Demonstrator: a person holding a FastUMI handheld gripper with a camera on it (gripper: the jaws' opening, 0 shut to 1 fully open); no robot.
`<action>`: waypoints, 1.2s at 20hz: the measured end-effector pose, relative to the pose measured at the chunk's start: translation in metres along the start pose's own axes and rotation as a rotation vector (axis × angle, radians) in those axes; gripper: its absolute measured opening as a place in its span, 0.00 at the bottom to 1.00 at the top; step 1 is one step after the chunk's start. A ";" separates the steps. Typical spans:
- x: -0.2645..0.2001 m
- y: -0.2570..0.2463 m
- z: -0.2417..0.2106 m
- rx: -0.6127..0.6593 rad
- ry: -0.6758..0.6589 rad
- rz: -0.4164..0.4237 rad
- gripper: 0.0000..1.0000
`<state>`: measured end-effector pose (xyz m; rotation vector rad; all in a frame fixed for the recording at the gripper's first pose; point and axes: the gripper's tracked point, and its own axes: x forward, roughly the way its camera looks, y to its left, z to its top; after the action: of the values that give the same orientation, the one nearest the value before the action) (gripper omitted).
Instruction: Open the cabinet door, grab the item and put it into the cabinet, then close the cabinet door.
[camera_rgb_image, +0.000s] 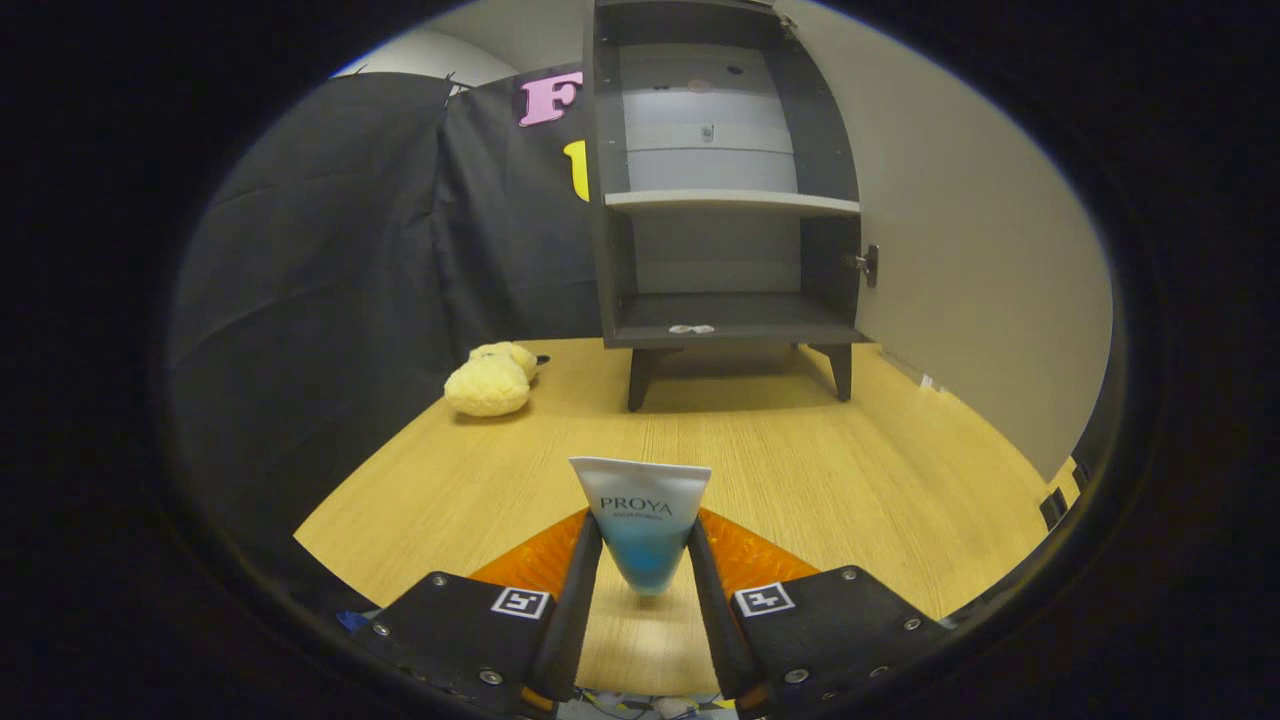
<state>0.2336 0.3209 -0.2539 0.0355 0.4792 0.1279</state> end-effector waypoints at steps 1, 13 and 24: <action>0.000 -0.003 0.014 -0.004 -0.014 0.002 0.53; 0.015 -0.046 0.193 -0.047 -0.191 -0.006 0.53; 0.085 -0.062 0.341 -0.046 -0.295 0.006 0.53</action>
<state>0.4726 0.2690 0.0060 0.0103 0.1817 0.1371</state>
